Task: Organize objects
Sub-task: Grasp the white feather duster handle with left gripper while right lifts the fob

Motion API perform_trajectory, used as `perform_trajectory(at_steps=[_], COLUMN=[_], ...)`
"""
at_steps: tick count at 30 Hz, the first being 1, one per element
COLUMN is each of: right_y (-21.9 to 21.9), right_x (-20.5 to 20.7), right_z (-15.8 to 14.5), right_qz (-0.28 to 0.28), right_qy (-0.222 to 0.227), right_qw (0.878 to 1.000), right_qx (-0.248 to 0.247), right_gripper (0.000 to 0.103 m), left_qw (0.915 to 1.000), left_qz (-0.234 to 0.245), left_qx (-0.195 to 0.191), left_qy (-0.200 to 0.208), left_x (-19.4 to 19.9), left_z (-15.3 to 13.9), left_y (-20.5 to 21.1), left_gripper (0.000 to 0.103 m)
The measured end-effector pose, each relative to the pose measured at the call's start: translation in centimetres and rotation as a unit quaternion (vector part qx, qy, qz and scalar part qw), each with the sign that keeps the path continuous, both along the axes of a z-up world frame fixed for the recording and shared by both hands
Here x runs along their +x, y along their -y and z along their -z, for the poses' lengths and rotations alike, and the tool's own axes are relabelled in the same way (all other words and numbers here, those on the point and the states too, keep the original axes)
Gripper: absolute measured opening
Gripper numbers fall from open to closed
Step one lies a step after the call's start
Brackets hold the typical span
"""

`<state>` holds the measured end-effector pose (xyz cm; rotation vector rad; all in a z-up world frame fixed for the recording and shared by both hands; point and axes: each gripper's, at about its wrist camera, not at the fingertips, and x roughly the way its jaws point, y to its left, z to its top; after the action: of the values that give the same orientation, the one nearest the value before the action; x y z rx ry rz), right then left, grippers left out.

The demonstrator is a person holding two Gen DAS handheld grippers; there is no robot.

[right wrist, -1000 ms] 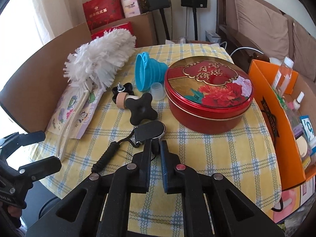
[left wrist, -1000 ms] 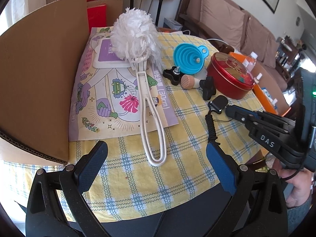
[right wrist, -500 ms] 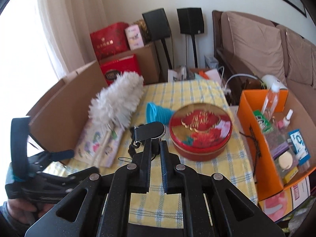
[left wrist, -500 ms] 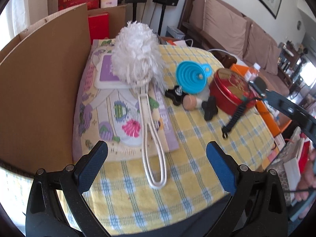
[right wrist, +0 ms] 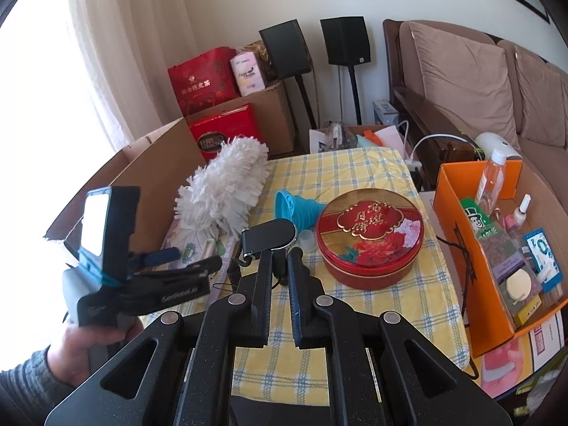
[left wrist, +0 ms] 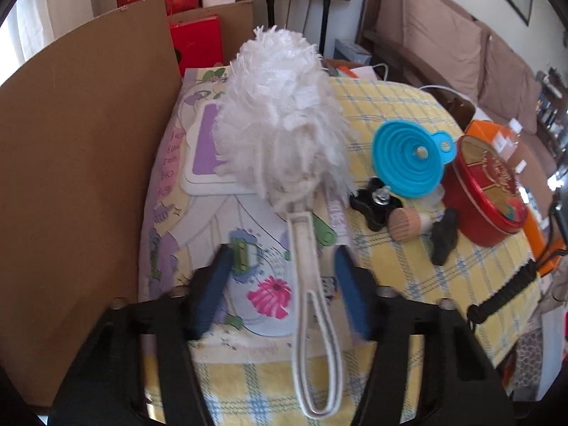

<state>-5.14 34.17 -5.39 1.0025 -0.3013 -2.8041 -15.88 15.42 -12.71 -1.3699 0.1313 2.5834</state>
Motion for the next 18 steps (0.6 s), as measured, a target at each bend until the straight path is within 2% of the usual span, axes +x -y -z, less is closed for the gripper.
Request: perform_trajectory(at_steps=[2, 4, 10, 18], right_y=[0.1, 0.2, 0.6, 1.0], right_x=[-0.1, -0.2, -0.7, -1.0], right_z=[0.1, 0.1, -0.1, -1.0], right_qz=[-0.001, -0.002, -0.004, -0.007], right_qy=[0.002, 0.002, 0.000, -0.010], right_qw=[1.000, 1.000, 1.000, 1.000], right_qx=[-0.003, -0.005, -0.003, 0.000], right_gripper=[0.008, 0.008, 0.008, 0.008], left_qw=[1.0000, 0.9999, 0.9985, 0.9936], left_qz=[0.003, 0.002, 0.001, 0.006], left_qx=[0.001, 0.011, 0.052, 0.101], left_qy=[-0.003, 0.000, -0.017, -0.051], left_x=[0.0, -0.2, 0.4, 1.7], left_z=[-0.1, -0.2, -1.2, -4.6], left_y=[0.0, 0.3, 1.3, 2.7], left_gripper=[0.023, 0.014, 0.014, 0.014])
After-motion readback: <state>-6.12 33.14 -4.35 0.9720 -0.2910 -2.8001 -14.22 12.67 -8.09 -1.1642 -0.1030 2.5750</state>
